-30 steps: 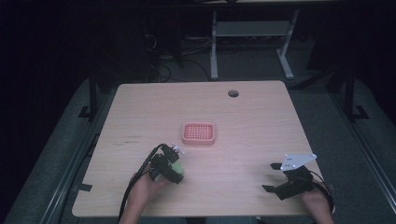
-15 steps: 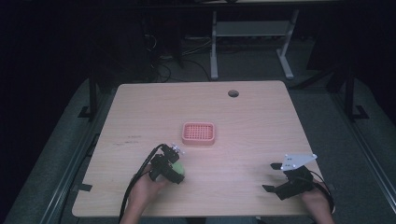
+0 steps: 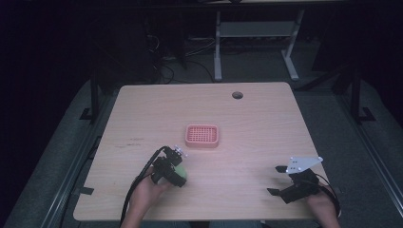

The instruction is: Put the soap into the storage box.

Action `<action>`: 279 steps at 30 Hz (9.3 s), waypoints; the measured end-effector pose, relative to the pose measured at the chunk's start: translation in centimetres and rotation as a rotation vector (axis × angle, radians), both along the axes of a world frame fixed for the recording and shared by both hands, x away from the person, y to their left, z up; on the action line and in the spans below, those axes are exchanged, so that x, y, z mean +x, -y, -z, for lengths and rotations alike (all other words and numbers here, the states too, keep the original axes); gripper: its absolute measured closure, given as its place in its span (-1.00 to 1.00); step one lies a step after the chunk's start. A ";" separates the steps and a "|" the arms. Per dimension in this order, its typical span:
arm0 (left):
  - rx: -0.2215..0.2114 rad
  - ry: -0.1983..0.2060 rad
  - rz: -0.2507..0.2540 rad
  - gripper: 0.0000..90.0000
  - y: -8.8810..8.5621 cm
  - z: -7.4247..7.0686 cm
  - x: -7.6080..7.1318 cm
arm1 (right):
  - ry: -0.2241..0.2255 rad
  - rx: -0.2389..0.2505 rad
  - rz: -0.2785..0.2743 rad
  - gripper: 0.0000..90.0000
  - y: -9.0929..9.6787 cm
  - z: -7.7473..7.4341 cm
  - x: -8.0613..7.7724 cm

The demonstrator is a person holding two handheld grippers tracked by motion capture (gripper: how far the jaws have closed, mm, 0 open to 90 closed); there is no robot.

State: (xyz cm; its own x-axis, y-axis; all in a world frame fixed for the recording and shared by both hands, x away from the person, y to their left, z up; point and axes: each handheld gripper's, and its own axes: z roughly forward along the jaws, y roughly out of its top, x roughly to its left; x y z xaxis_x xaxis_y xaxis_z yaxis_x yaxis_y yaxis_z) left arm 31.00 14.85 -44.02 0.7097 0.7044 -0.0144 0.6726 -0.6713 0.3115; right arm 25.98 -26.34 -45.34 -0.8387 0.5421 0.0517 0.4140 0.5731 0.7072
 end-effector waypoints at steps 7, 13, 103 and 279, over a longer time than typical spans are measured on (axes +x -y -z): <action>-0.009 0.003 0.001 -0.41 -0.1 0.0 0.0 | 0.001 -0.001 0.002 -0.69 0.0 0.0 0.0; -0.029 0.008 -0.001 -0.41 -0.1 -0.2 0.0 | 0.002 0.000 0.002 -0.69 0.0 0.0 0.0; -0.080 0.014 0.015 -0.41 2.8 -5.4 8.2 | 0.011 0.037 0.014 -0.69 0.6 -0.2 0.0; -0.104 0.033 -0.019 -0.53 3.9 -5.2 10.5 | 0.002 0.032 0.021 -0.69 0.3 0.0 0.1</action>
State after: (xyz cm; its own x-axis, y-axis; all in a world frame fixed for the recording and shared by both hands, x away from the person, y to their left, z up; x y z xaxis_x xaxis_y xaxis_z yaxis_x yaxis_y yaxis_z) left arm 41.54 11.00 -38.79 0.6978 0.7133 -0.0650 0.6728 -0.6216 0.4011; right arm 26.08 -26.68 -45.36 -0.8272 0.5578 0.0676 0.4243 0.5413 0.7259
